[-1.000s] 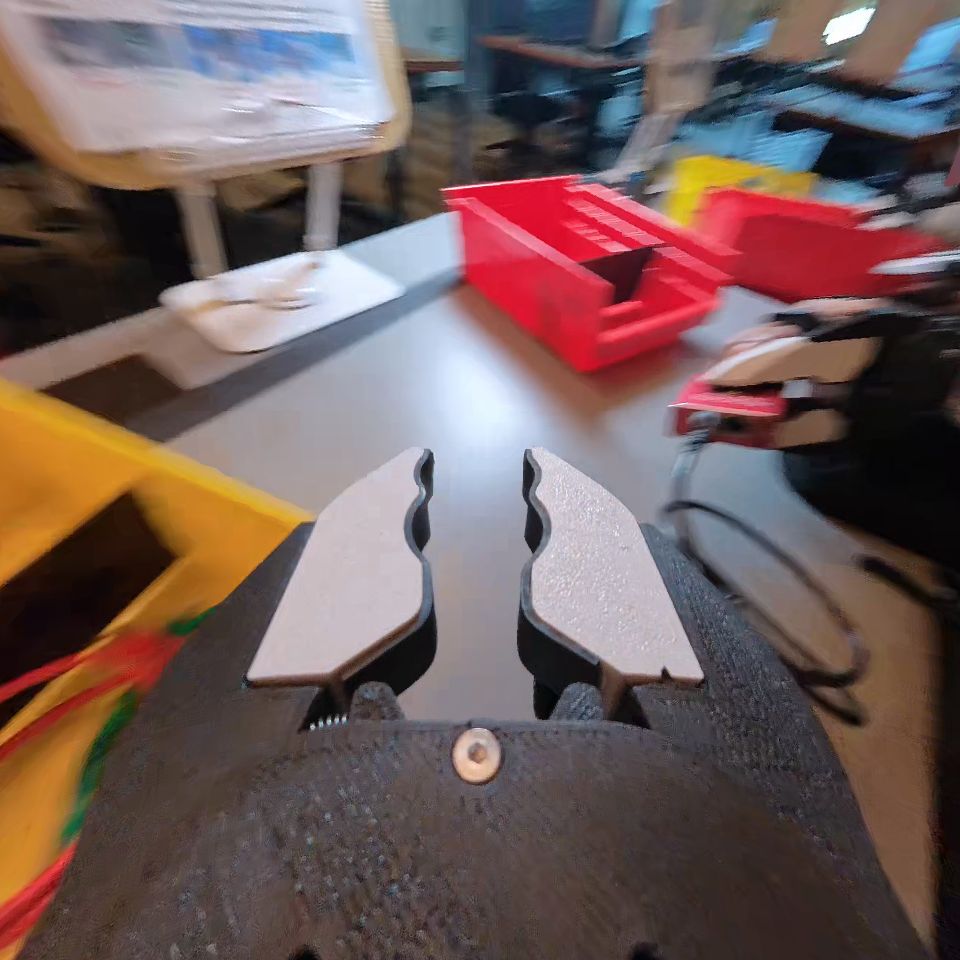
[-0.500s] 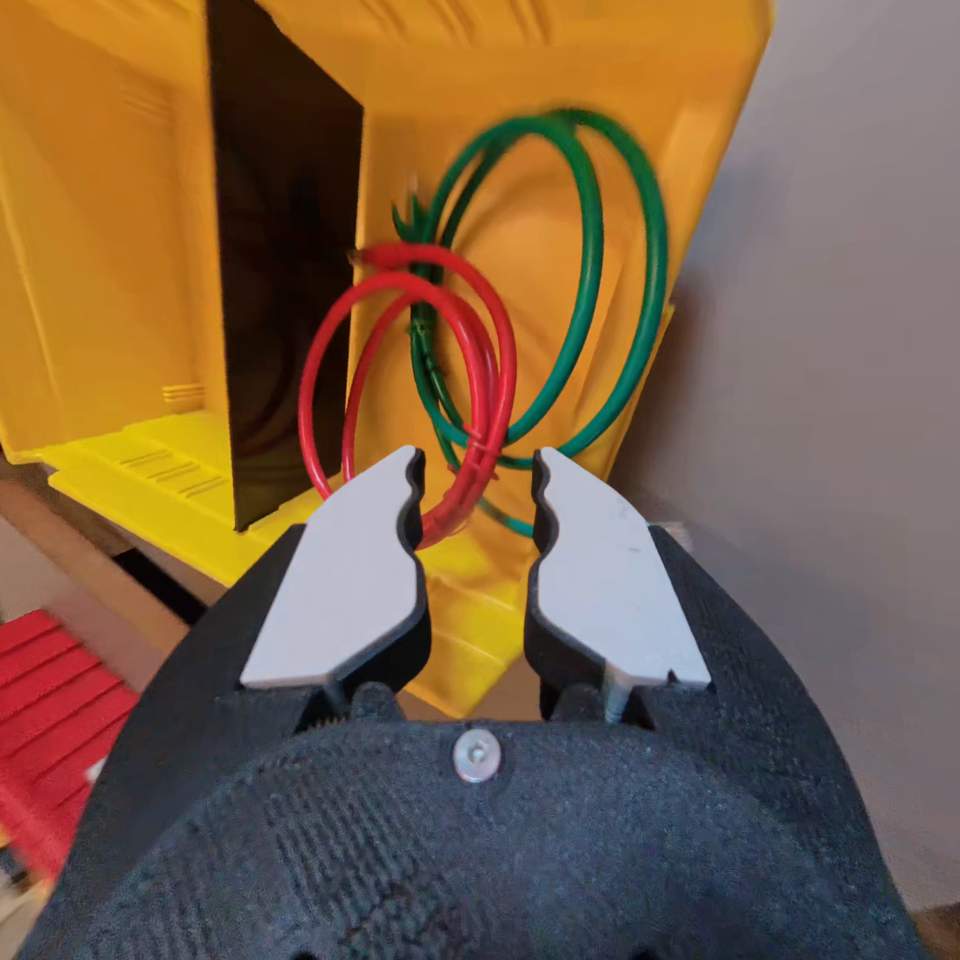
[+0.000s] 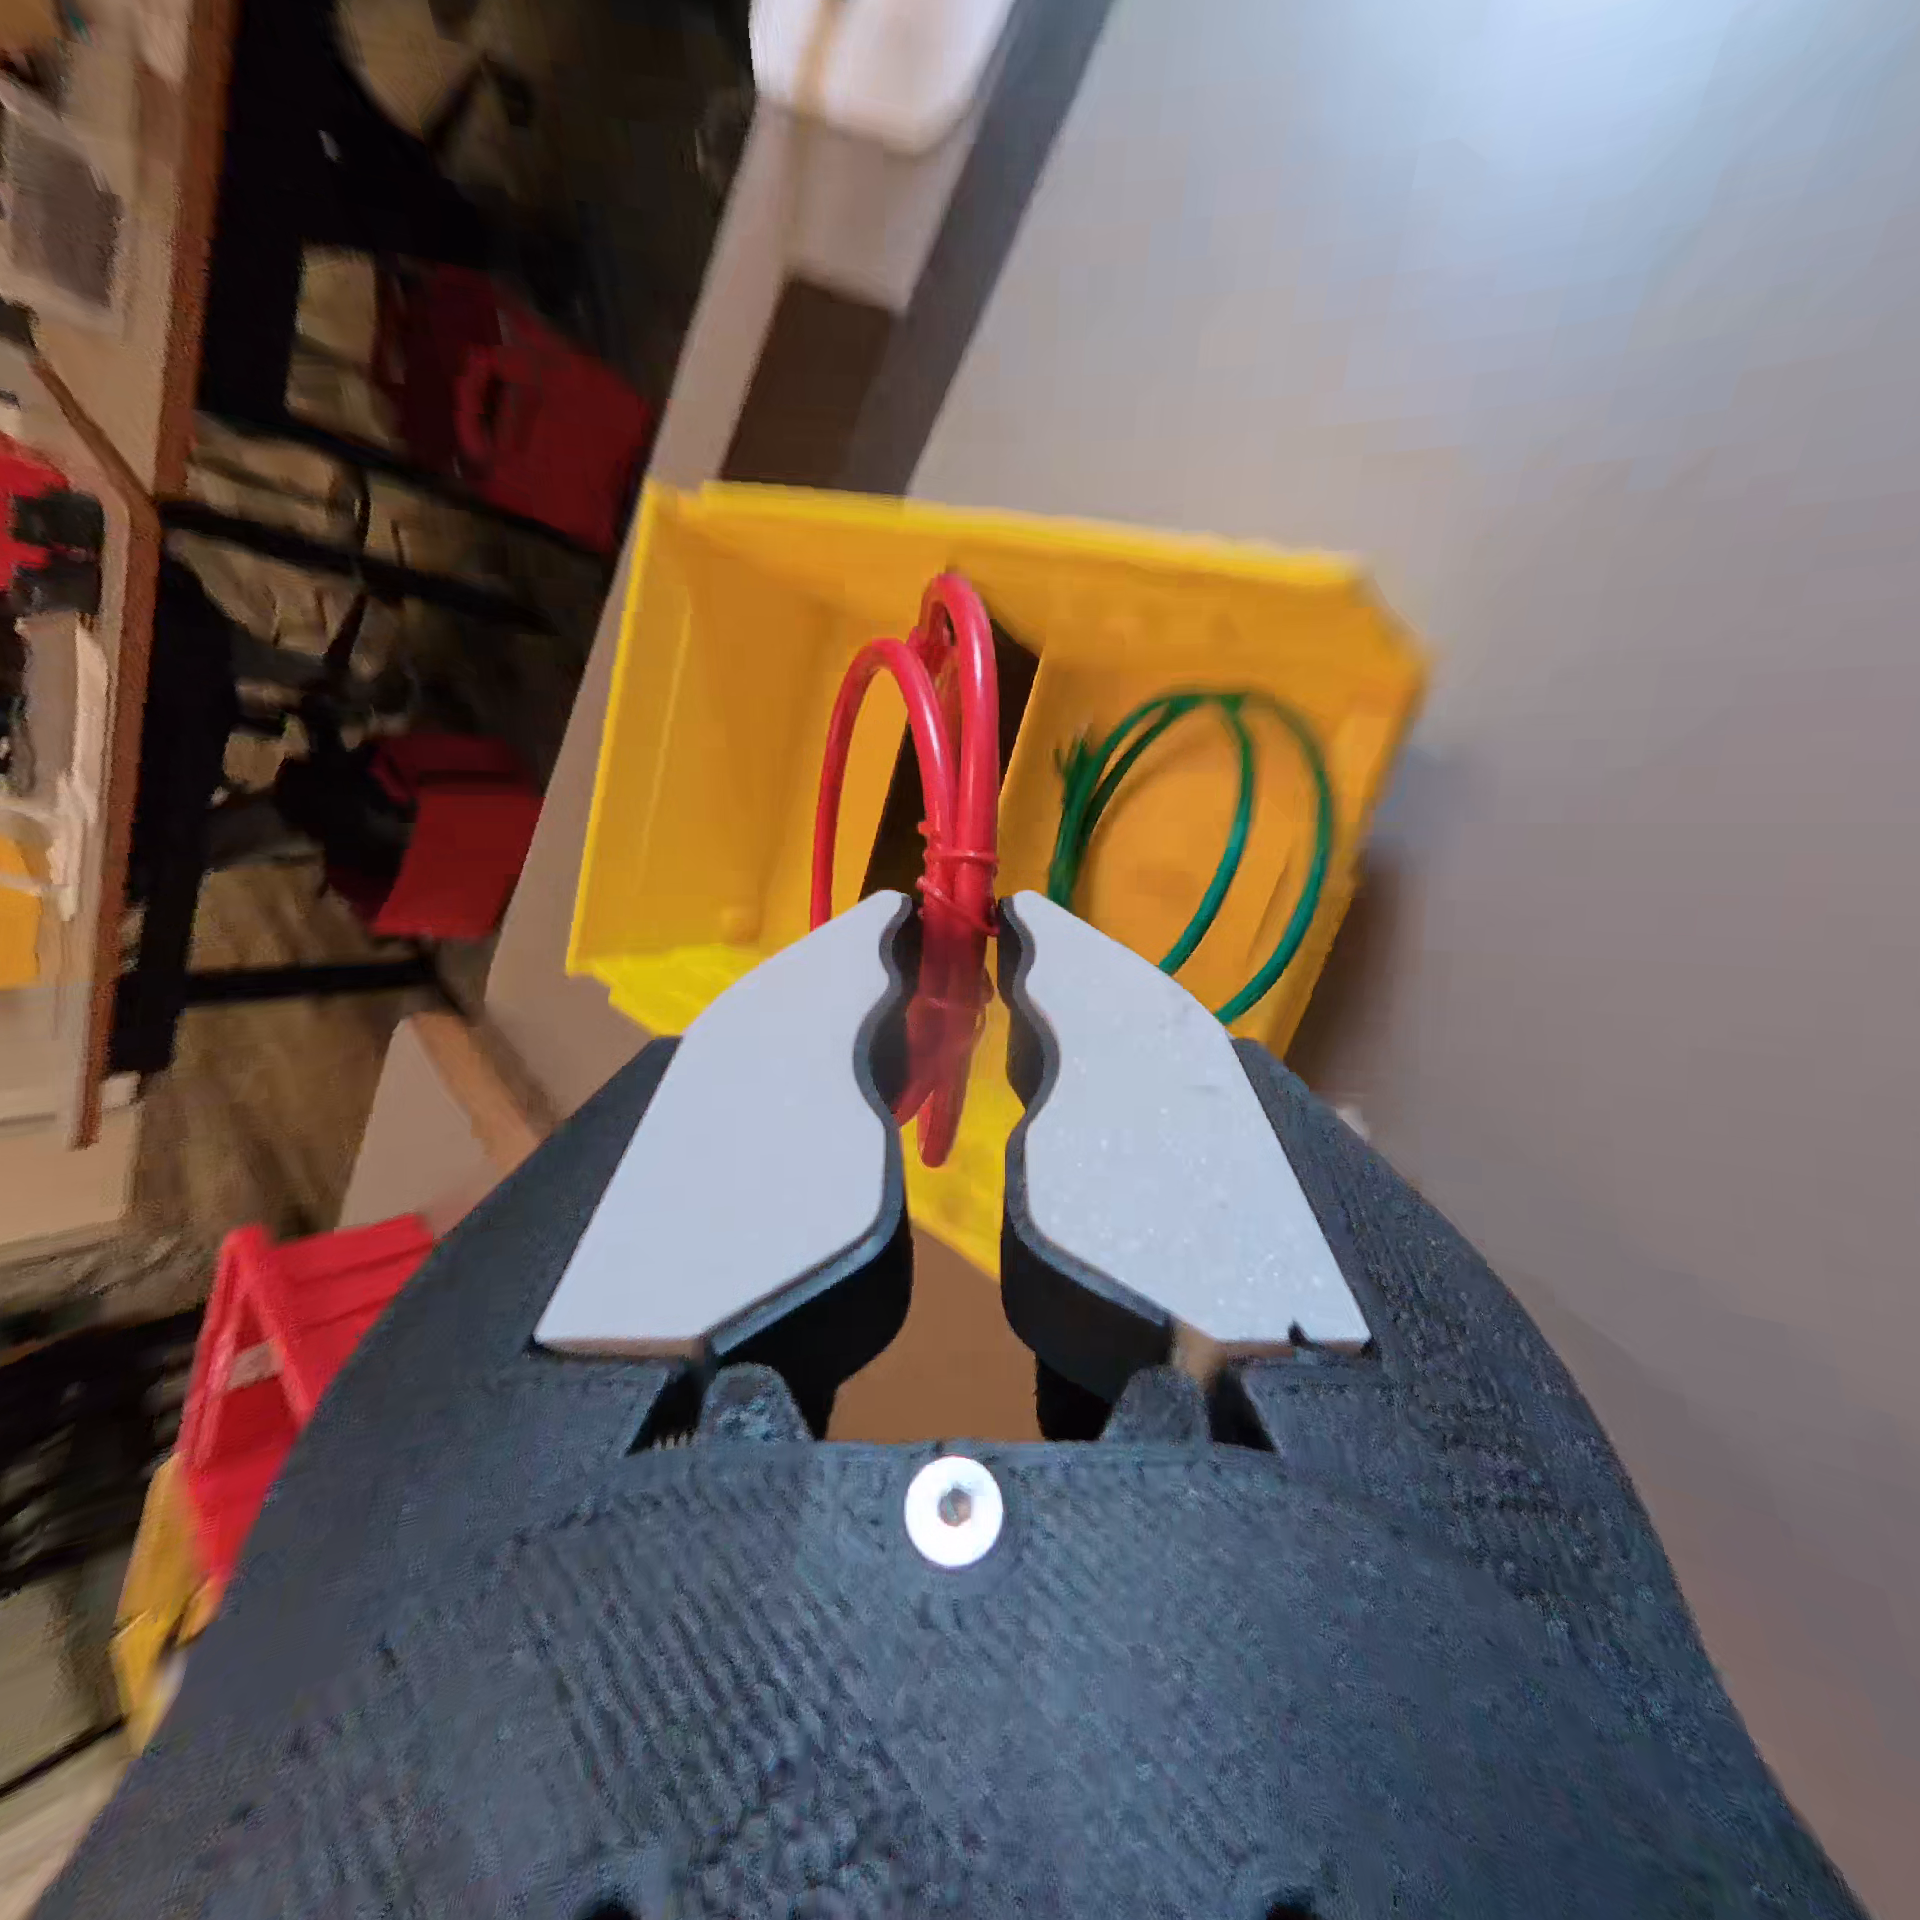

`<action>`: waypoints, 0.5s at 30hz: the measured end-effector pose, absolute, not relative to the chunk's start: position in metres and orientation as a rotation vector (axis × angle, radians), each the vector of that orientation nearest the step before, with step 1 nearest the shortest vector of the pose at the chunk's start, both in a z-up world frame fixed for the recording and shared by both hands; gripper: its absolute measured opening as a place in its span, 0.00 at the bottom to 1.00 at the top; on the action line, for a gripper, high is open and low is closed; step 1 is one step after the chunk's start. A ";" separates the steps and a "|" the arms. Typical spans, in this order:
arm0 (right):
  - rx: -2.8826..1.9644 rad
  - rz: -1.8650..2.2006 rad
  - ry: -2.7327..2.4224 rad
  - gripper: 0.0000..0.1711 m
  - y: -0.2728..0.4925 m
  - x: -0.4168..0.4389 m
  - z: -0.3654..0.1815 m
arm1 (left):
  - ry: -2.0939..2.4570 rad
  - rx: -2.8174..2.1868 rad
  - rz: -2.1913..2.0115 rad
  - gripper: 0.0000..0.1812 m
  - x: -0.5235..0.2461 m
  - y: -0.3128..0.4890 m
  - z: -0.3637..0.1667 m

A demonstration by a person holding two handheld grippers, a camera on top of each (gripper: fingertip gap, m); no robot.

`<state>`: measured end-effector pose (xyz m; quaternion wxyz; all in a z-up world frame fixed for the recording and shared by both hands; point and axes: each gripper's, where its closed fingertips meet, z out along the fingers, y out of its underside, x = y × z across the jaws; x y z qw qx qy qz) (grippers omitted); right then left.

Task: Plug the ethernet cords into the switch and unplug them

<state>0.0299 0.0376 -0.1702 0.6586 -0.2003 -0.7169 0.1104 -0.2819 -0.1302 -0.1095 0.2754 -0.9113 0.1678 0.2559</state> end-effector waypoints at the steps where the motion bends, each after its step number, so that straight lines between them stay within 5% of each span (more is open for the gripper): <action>1: -0.451 0.252 -1.615 0.16 0.038 0.031 -0.168 | 0.436 -2.392 0.623 0.08 -0.267 -0.126 -0.096; 7: -0.413 0.315 -1.545 0.16 0.031 0.043 -0.144 | 0.369 -2.184 -0.220 0.08 -0.146 -0.105 -0.080; 11: -0.376 0.406 -1.516 0.16 0.019 0.055 -0.127 | 0.280 -2.157 -0.723 0.08 -0.089 -0.086 -0.145; 15: -0.337 0.446 -1.526 0.16 0.006 0.060 -0.118 | 0.227 -2.248 -0.791 0.15 -0.080 -0.065 -0.220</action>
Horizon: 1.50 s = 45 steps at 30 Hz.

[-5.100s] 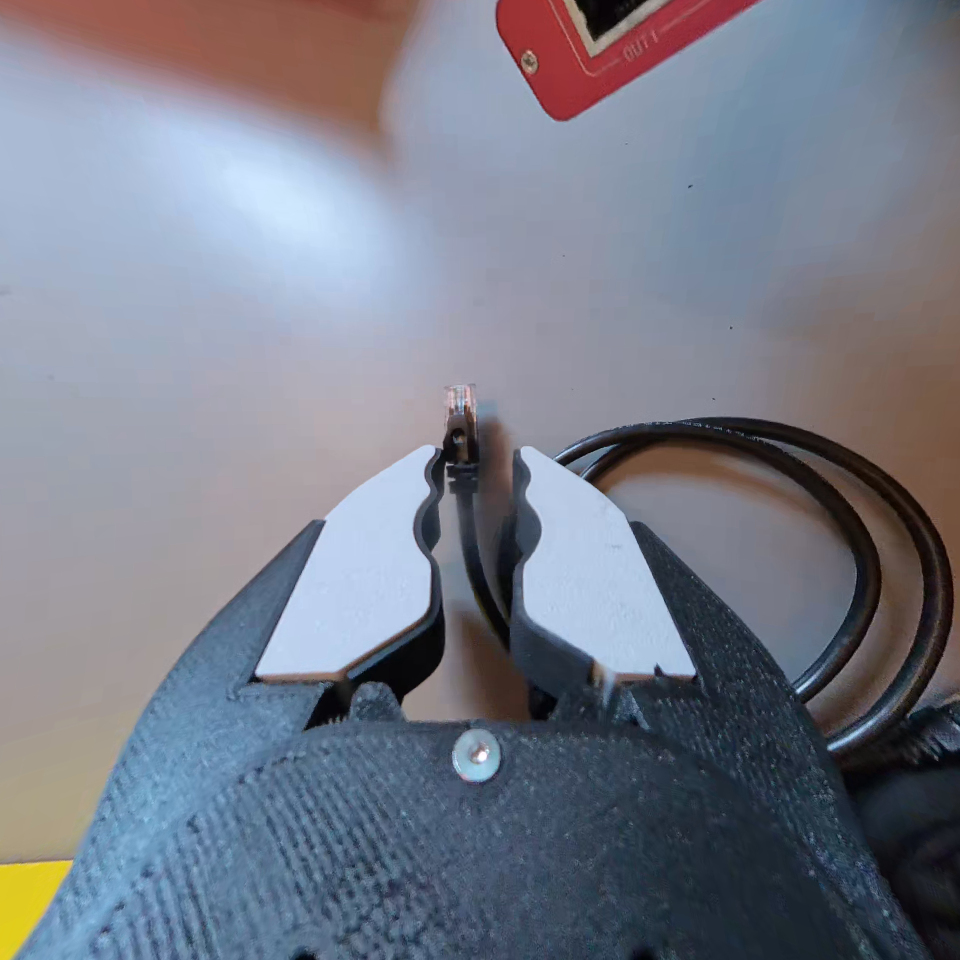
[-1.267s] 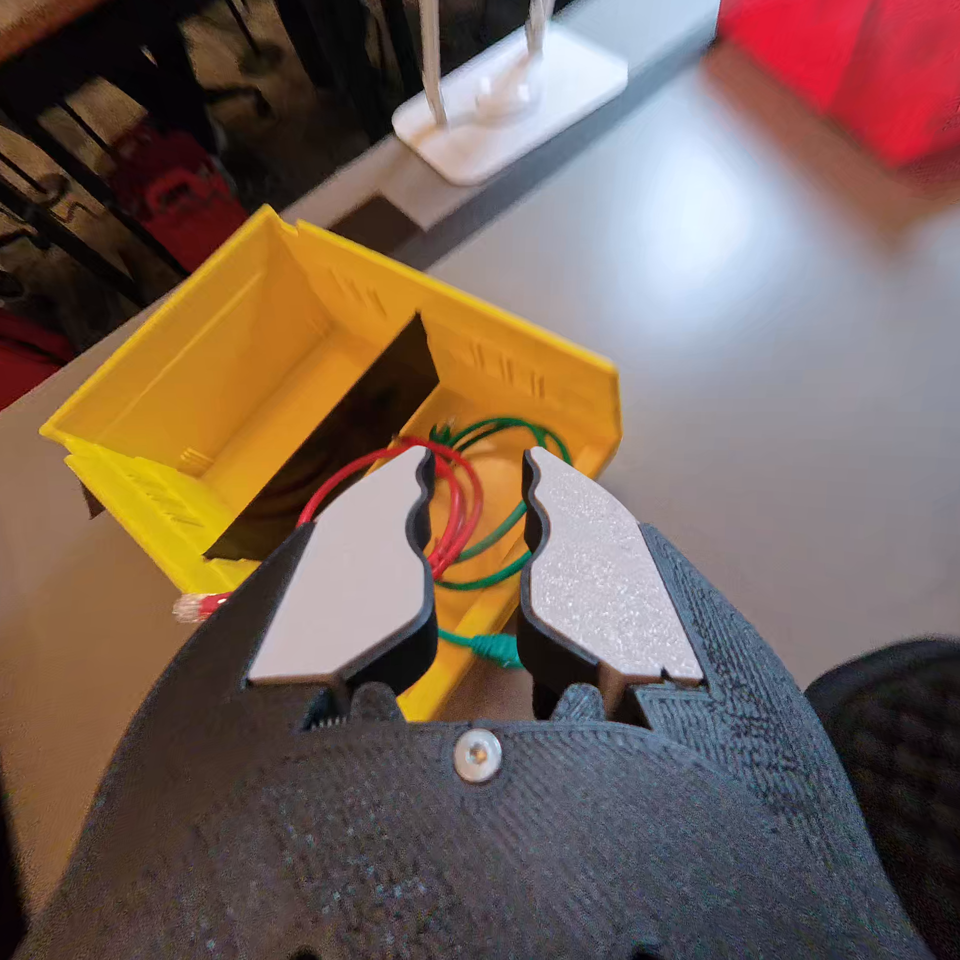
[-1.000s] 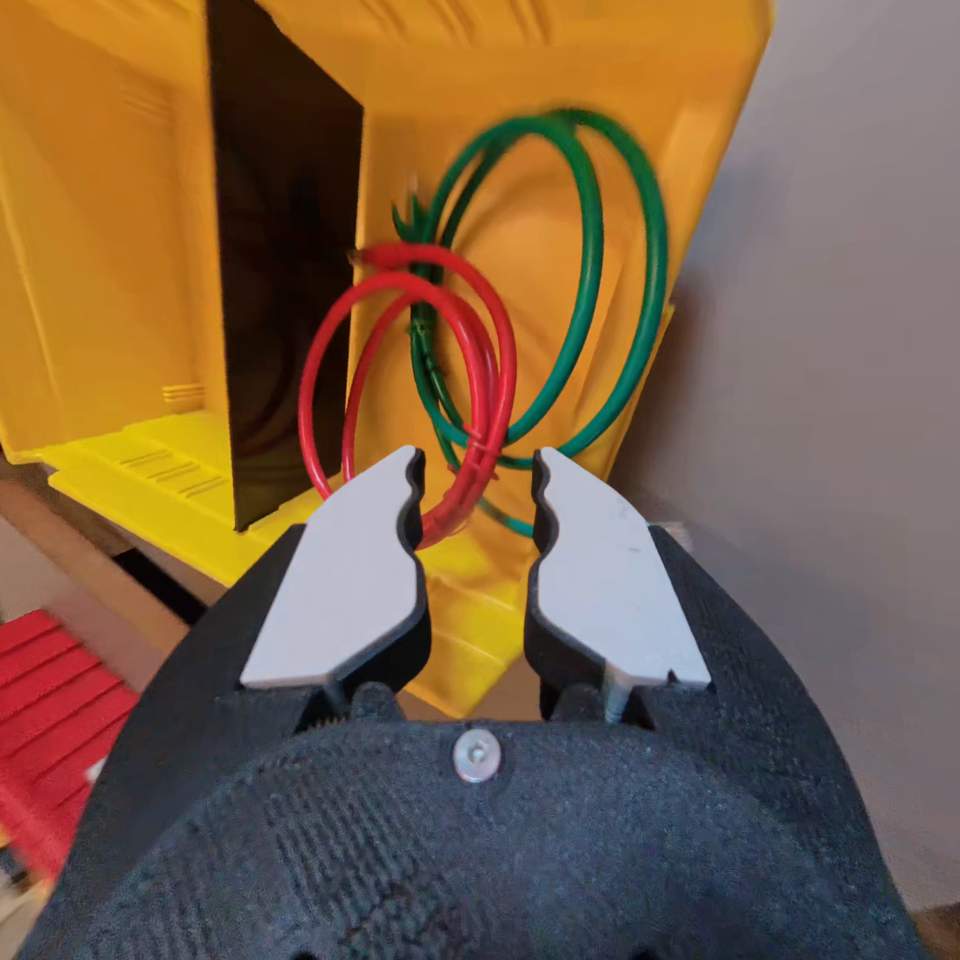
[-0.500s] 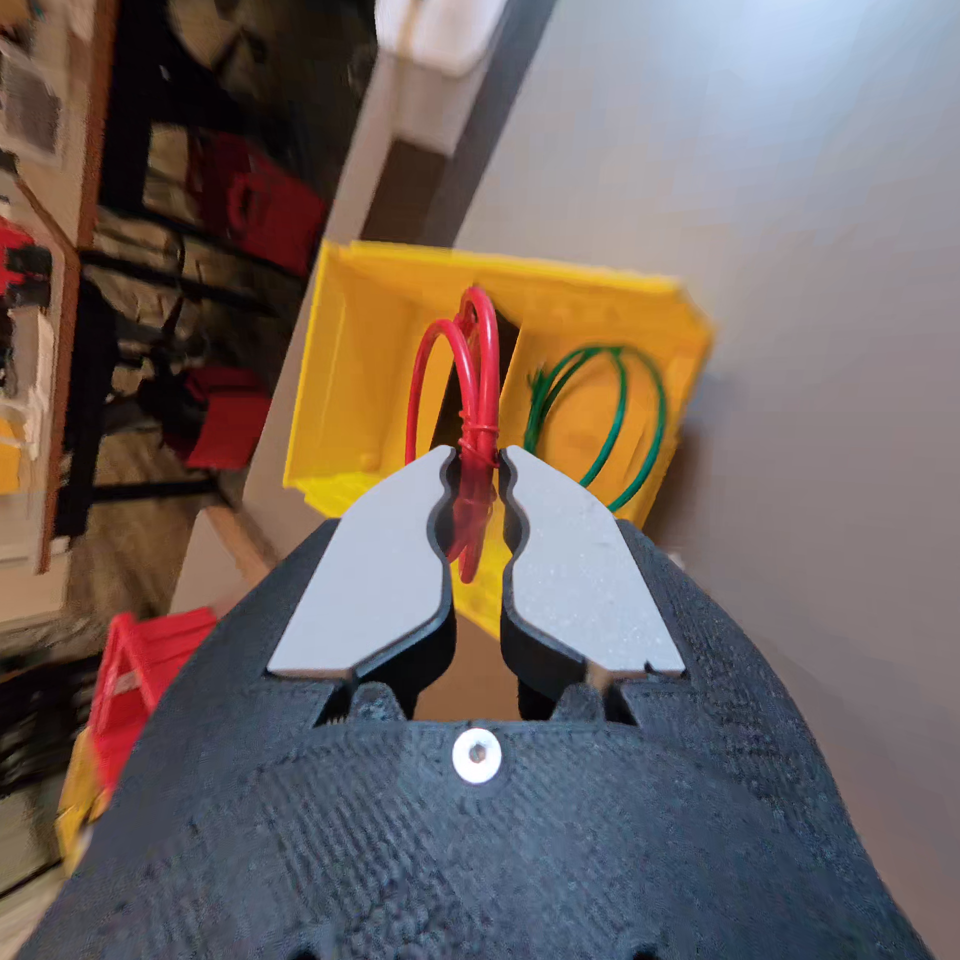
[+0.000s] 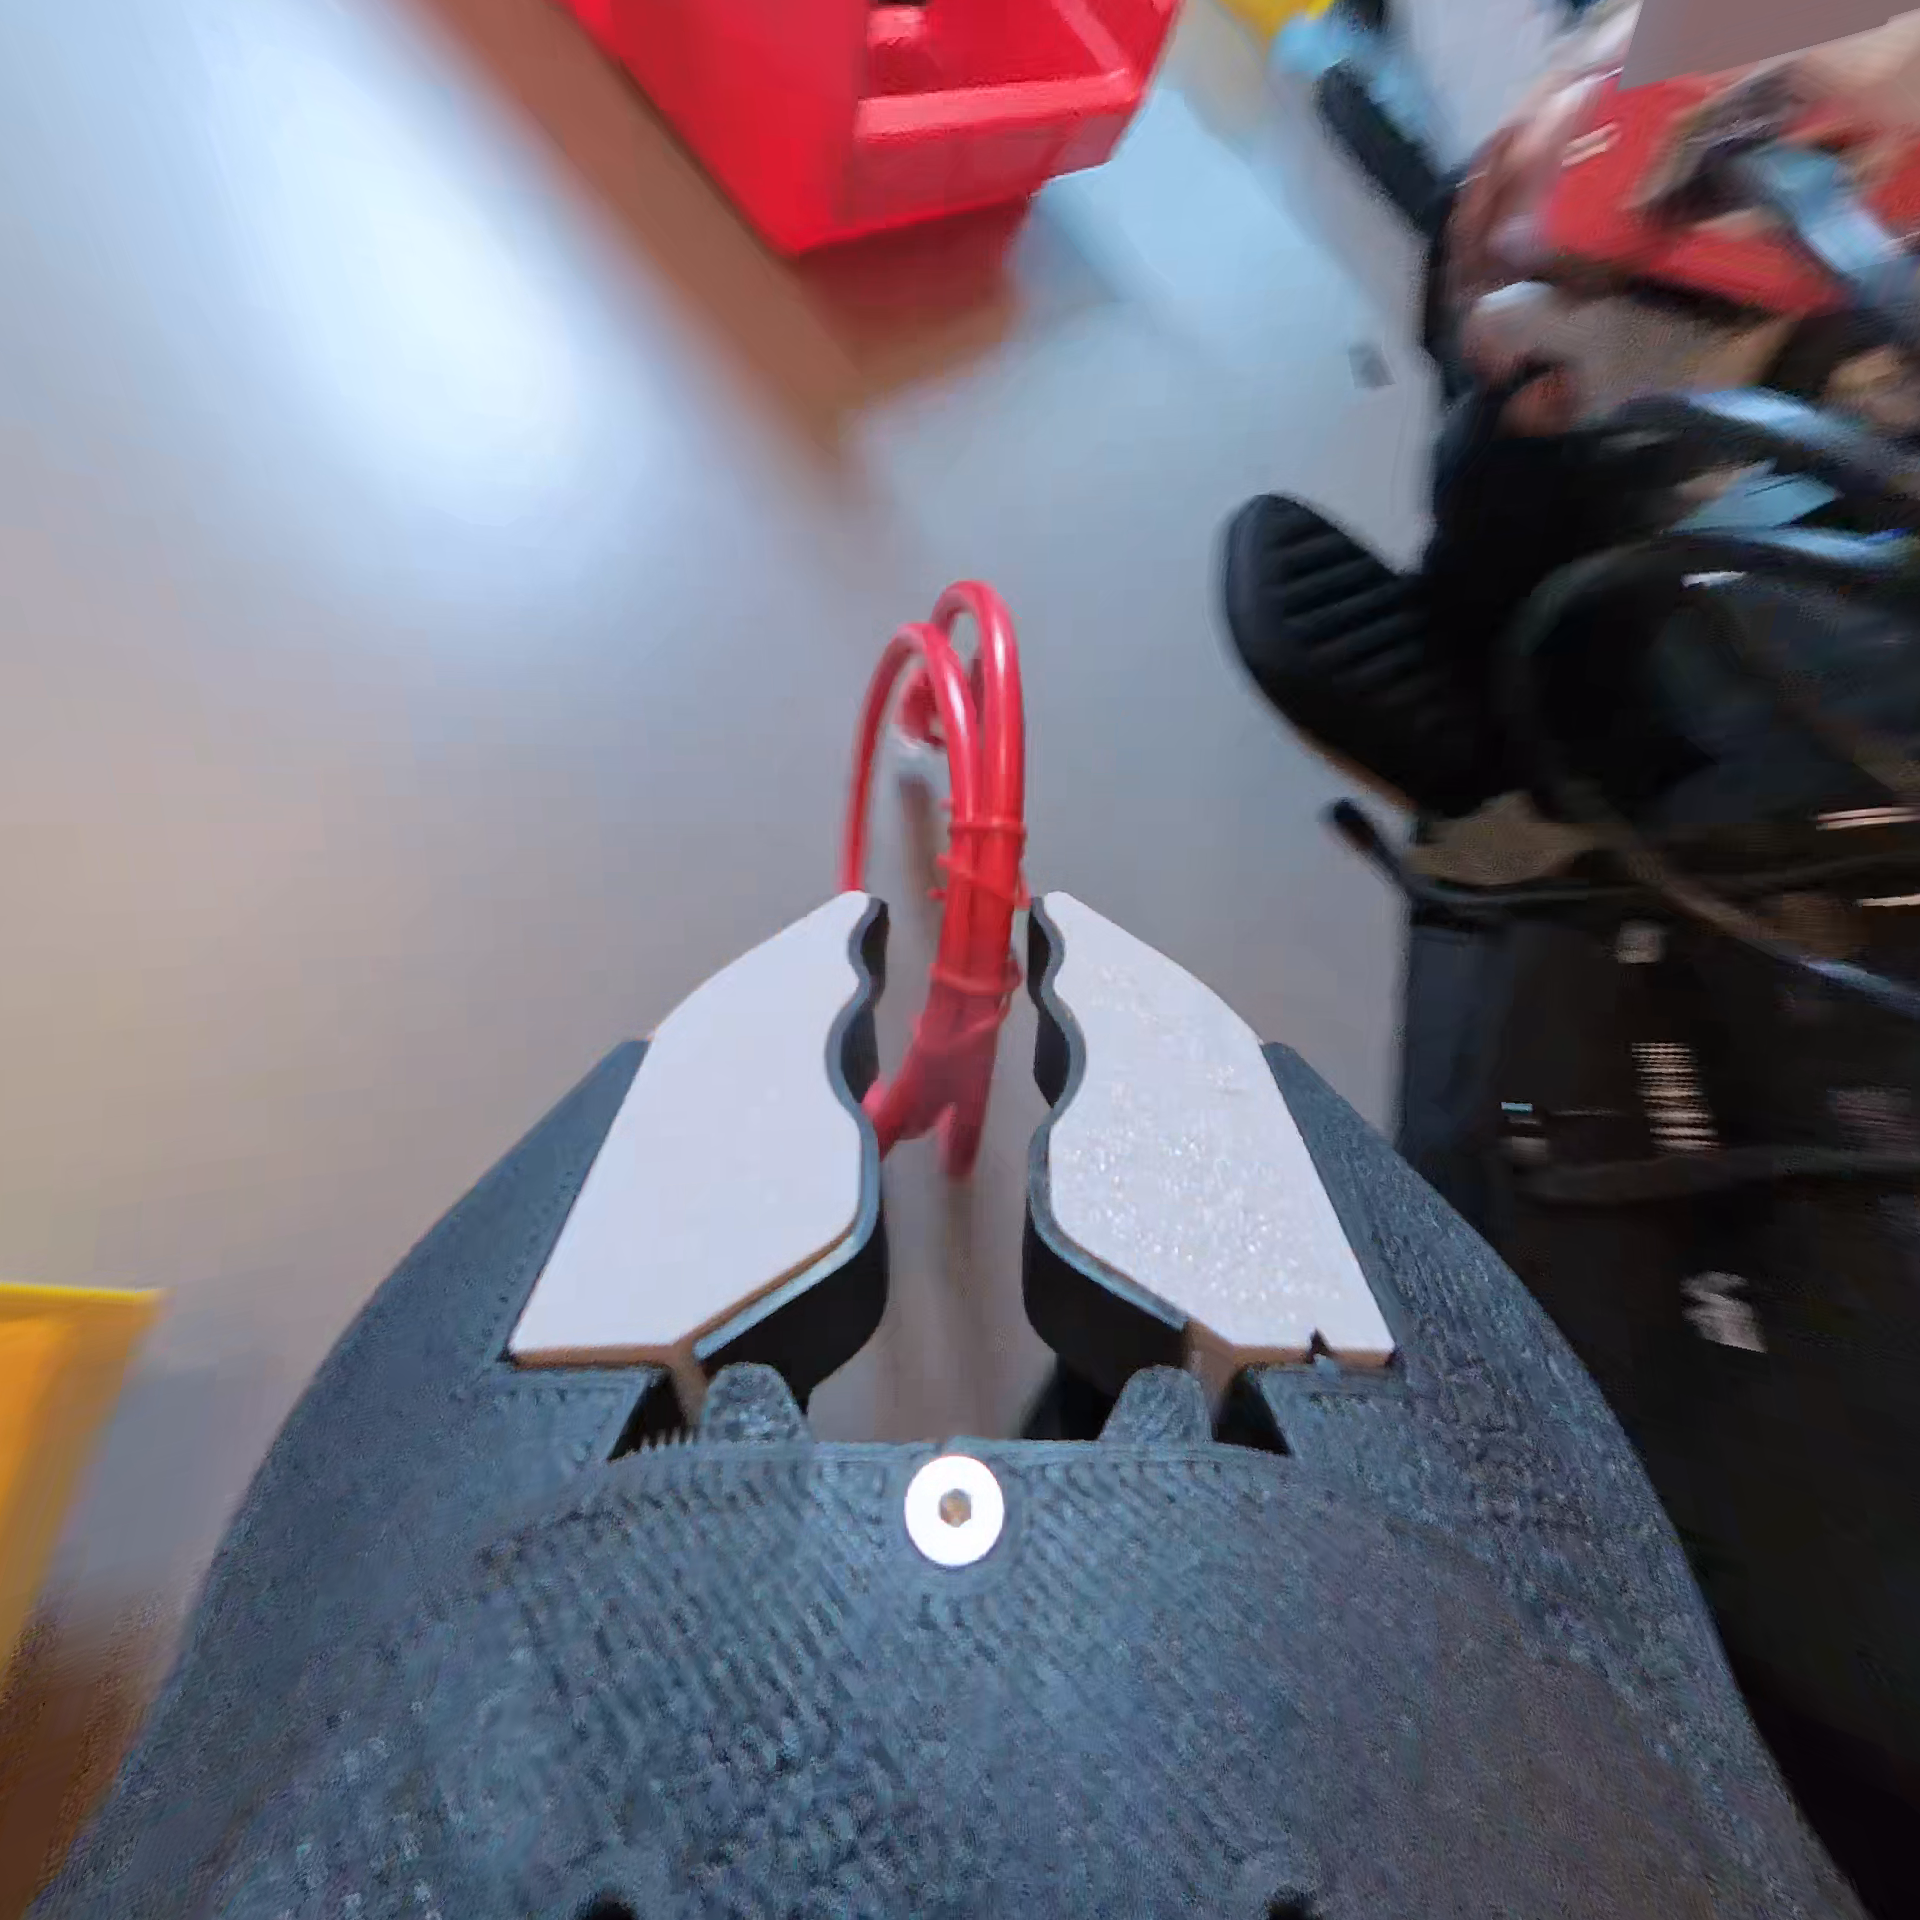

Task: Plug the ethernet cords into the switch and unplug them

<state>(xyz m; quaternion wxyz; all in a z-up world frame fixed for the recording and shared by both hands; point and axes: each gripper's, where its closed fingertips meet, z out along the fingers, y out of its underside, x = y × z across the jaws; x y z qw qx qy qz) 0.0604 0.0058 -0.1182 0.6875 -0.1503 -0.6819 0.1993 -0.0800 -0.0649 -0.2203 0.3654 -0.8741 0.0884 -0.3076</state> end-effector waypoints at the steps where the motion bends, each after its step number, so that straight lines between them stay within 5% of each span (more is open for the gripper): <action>1: -0.329 0.449 -1.534 0.16 0.003 0.060 -0.118 | 0.292 -2.244 -0.673 0.17 -0.087 -0.060 -0.222; 10: -0.297 0.798 -1.599 0.16 -0.043 0.044 -0.117 | 0.878 -1.704 -0.270 0.32 0.000 -0.040 -0.152; 16: -0.426 0.863 -1.757 0.17 -0.041 0.030 -0.151 | 0.961 -1.559 -0.204 0.17 0.034 -0.032 -0.164; 24: -0.522 0.495 -1.895 0.19 -0.020 0.014 -0.197 | 1.069 -1.705 0.221 0.16 -0.007 -0.023 -0.208; 45: -0.481 0.280 -1.804 0.15 0.004 0.013 -0.202 | 0.823 -1.769 0.118 0.18 -0.036 -0.013 -0.216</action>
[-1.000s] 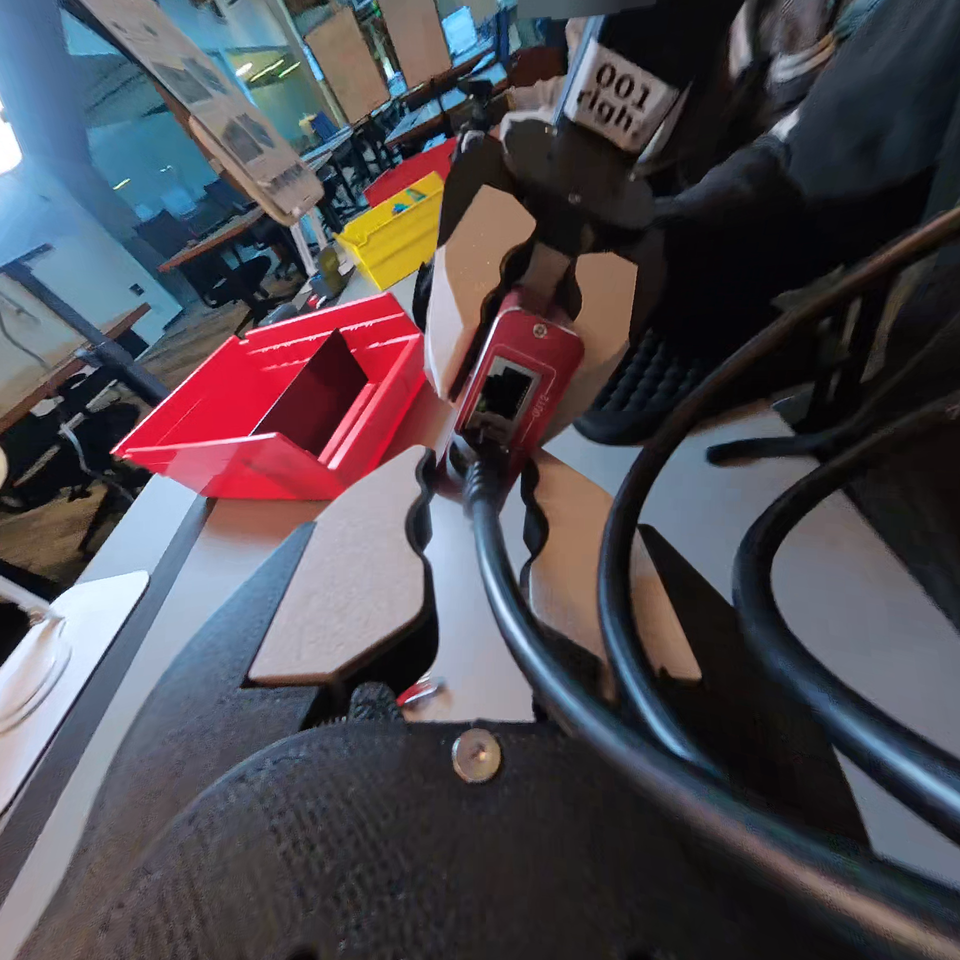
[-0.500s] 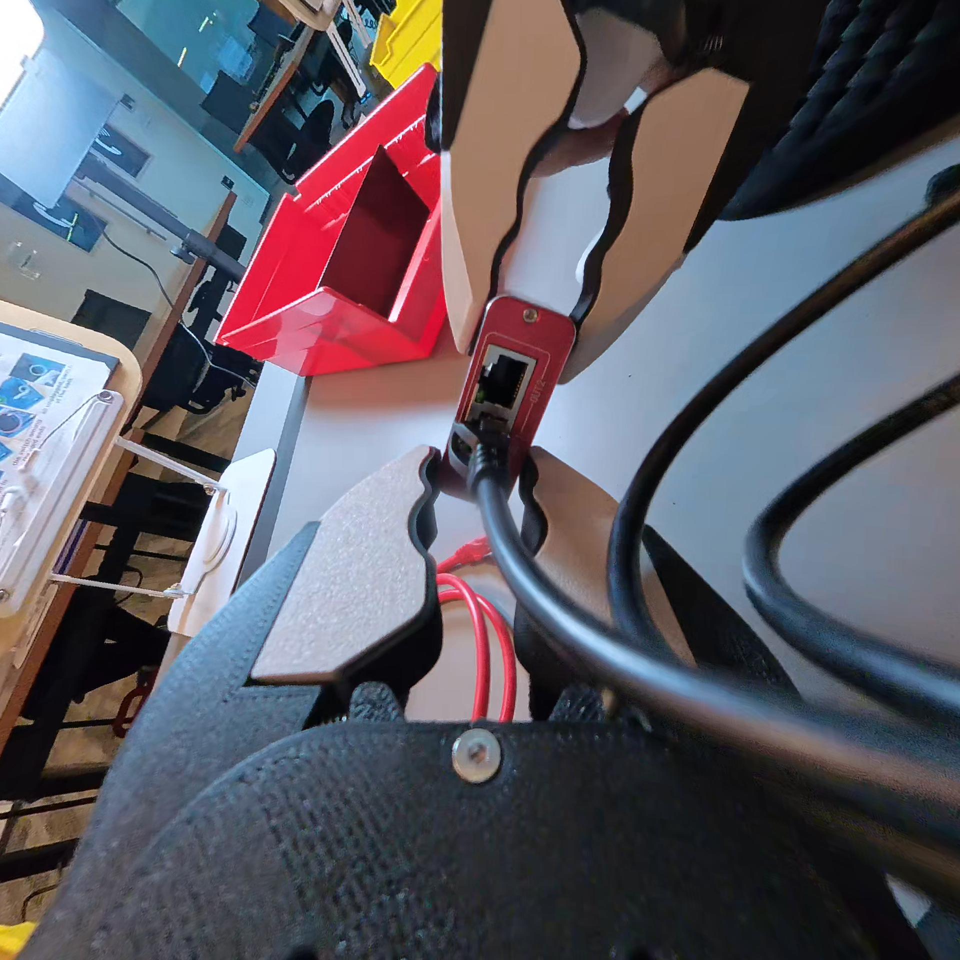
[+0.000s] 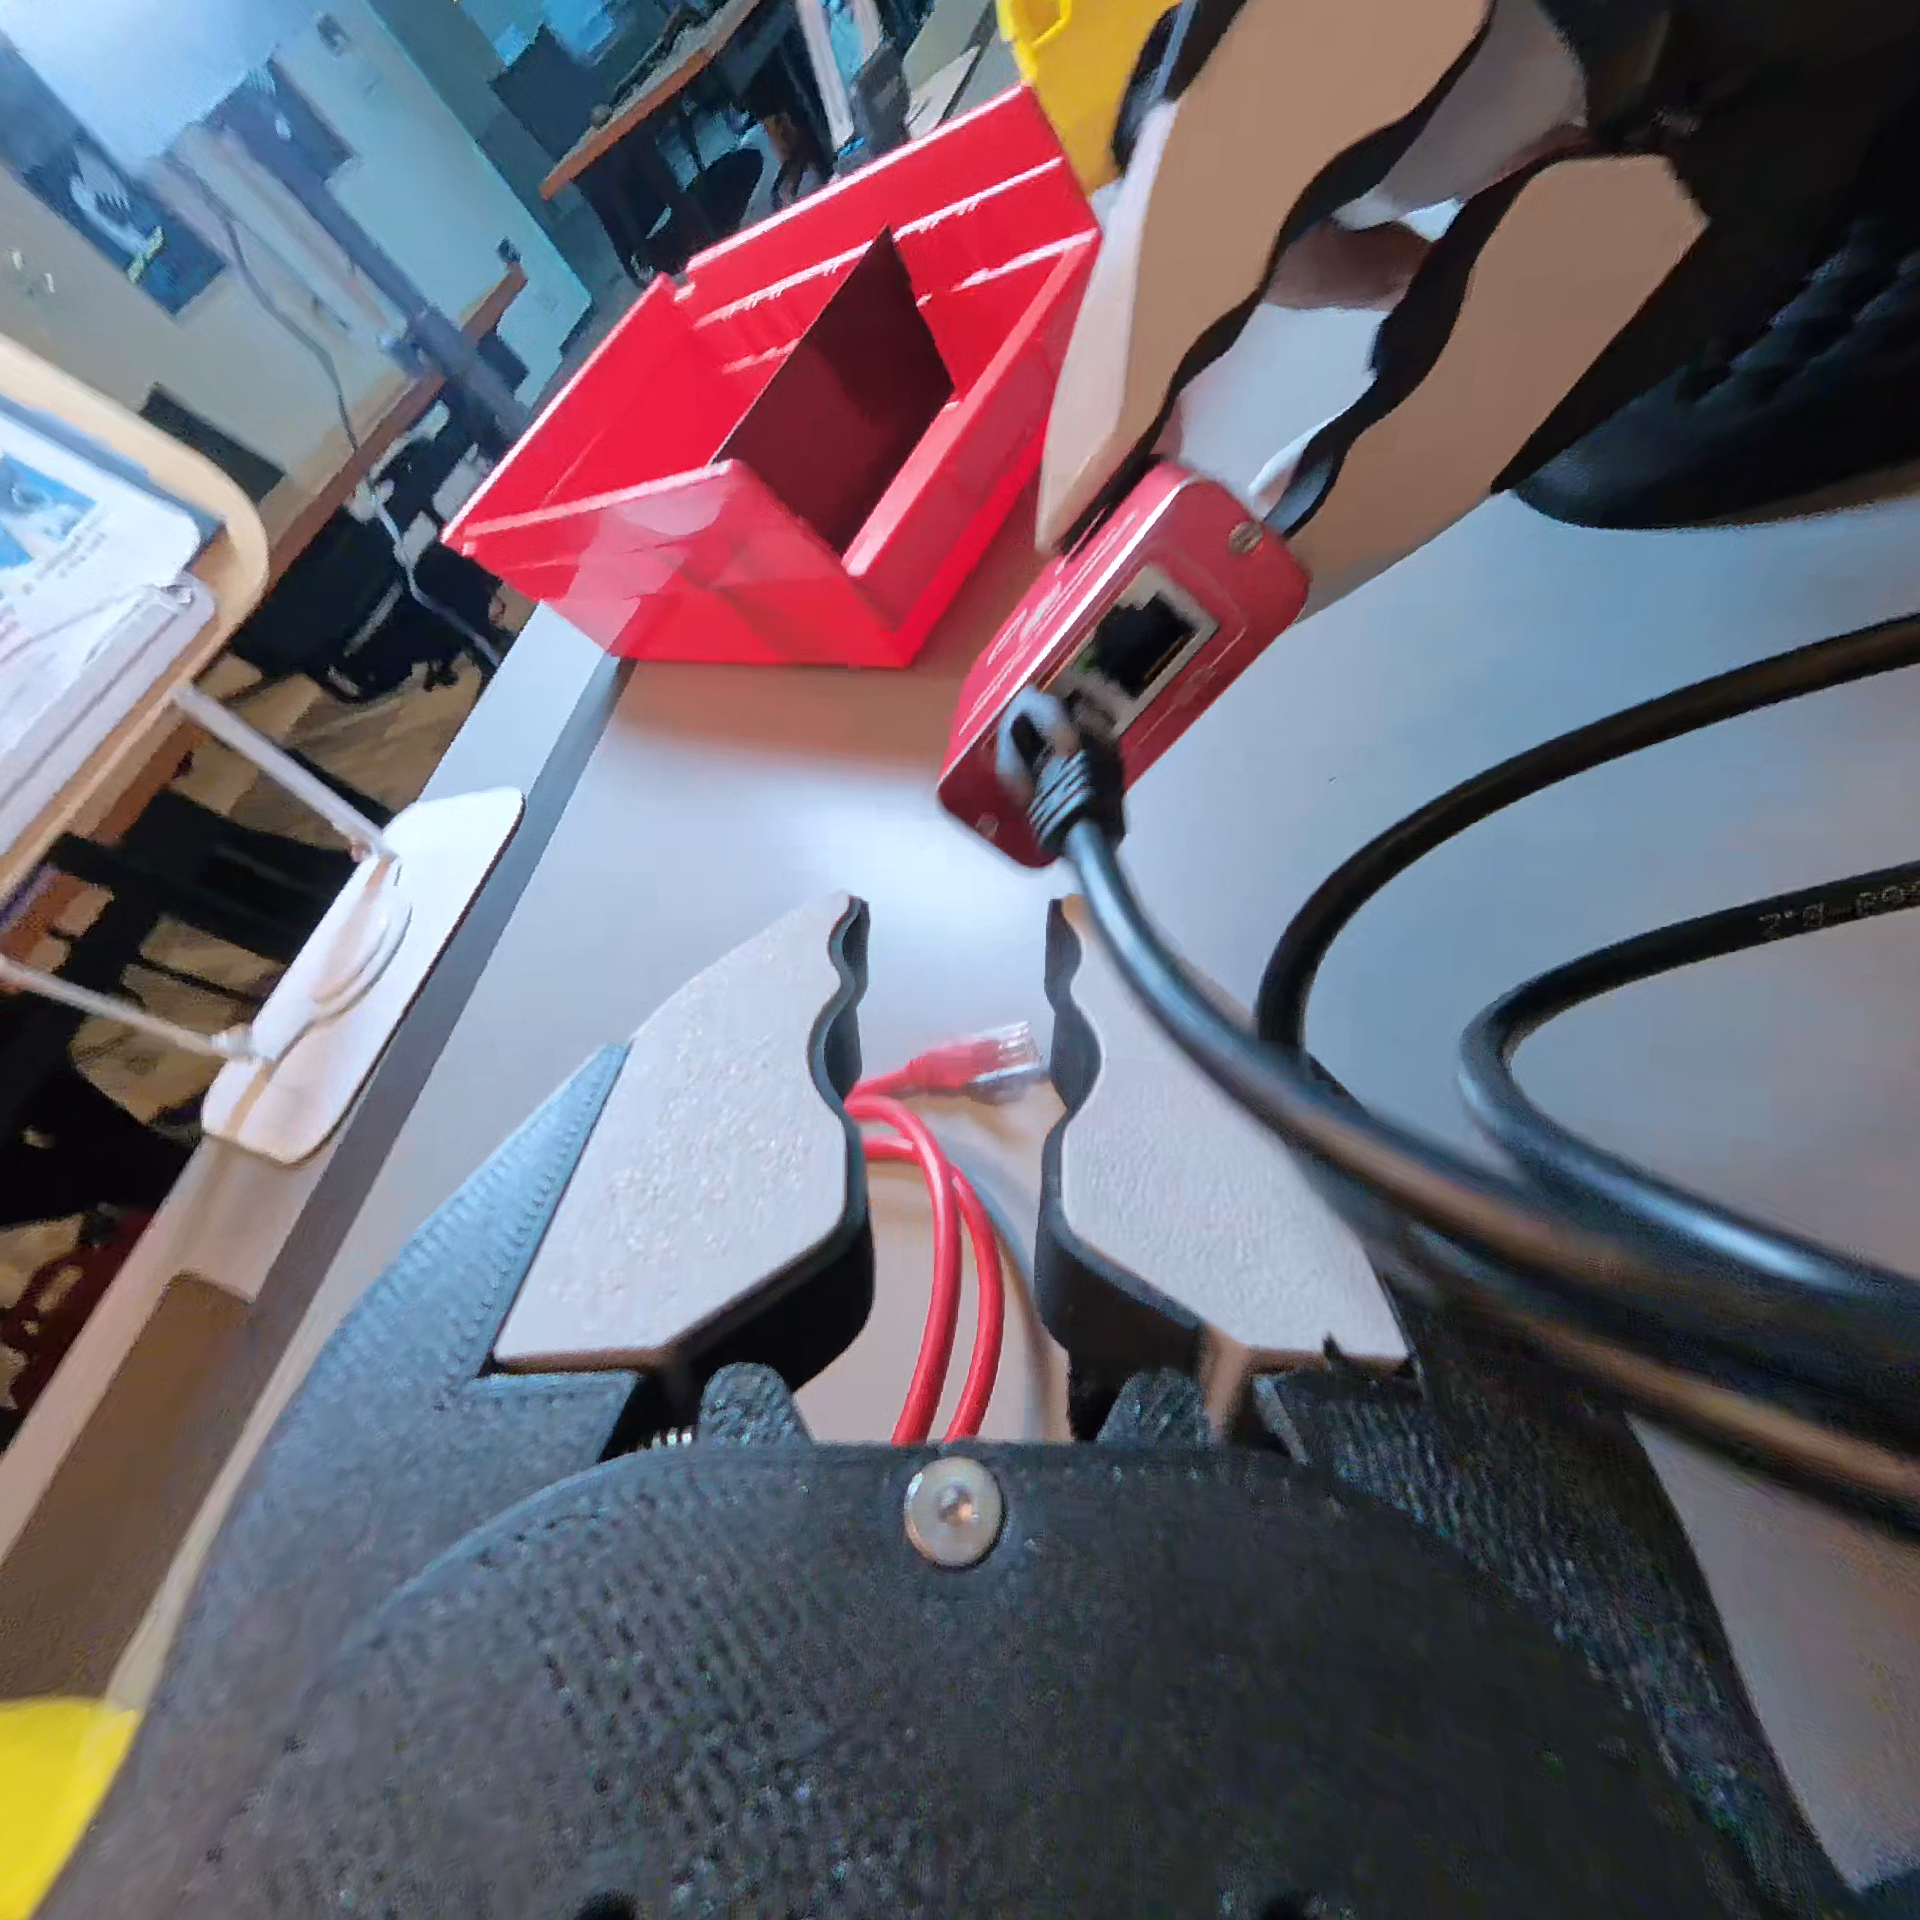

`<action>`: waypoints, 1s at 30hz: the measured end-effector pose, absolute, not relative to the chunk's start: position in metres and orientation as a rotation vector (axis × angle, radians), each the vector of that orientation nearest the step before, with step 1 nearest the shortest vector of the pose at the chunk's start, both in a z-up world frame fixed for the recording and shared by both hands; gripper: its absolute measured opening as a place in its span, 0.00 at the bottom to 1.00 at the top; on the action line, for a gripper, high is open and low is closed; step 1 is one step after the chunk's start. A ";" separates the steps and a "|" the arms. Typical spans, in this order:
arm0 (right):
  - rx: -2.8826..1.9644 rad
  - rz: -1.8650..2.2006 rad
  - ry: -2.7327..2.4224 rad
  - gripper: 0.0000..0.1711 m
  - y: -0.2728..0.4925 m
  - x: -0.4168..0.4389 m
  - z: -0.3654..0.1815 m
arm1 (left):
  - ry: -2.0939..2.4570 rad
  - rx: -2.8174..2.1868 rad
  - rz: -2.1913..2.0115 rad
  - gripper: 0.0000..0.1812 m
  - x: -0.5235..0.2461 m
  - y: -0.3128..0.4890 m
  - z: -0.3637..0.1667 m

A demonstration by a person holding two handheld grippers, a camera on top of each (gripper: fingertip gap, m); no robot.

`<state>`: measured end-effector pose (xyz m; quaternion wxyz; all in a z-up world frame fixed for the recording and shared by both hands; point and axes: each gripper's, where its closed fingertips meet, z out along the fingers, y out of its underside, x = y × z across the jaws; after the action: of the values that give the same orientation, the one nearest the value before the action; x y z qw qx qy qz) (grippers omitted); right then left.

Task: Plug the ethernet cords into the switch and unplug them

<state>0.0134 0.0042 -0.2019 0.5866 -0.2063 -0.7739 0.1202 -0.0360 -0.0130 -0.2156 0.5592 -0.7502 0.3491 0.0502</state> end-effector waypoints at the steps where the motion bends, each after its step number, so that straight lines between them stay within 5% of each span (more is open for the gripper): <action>1: -0.493 0.283 -1.797 0.15 0.008 0.014 -0.201 | 0.785 -1.793 0.118 0.19 -0.045 -0.013 -0.215; 14: -0.510 0.219 -1.702 0.15 0.046 0.028 -0.187 | 0.343 -2.223 0.308 0.19 -0.173 -0.040 -0.249; 30: -0.528 0.220 -1.660 0.15 0.057 0.036 -0.178 | 0.347 -2.399 0.254 0.19 -0.176 -0.085 -0.257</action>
<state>0.0364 0.0574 -0.1783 0.6386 -0.2314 -0.7276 0.0965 -0.1764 -0.0853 -0.2567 0.3448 -0.9240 0.1336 0.0978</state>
